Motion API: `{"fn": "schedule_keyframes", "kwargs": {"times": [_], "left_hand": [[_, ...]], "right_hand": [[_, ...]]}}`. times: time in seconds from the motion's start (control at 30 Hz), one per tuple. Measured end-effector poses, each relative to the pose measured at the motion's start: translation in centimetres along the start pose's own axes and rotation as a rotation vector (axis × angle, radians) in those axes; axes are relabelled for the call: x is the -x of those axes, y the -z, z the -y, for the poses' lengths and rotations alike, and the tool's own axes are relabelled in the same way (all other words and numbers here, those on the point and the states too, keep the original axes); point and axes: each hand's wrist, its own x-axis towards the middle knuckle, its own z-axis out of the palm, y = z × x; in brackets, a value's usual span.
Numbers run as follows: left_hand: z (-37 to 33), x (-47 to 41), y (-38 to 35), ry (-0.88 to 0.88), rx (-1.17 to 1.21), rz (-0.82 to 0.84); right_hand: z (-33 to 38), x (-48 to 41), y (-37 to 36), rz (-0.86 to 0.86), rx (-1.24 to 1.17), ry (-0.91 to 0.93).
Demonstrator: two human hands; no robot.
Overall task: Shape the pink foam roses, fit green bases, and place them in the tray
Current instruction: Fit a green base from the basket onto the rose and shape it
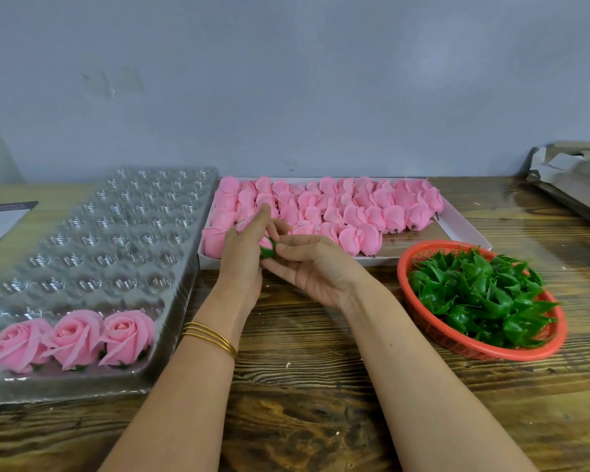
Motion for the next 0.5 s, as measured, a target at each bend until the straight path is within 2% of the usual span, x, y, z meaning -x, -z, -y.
{"fn": "schedule_keyframes", "kwargs": {"times": [0.17,0.5], "left_hand": [[0.09,-0.12,0.10,0.009,0.017,0.029],[-0.10,0.08,0.23,-0.015,-0.114,0.099]], "right_hand": [[0.16,0.27,-0.05,-0.016,0.017,-0.063],[0.33,0.44,0.01,-0.025,-0.043,-0.027]]}}
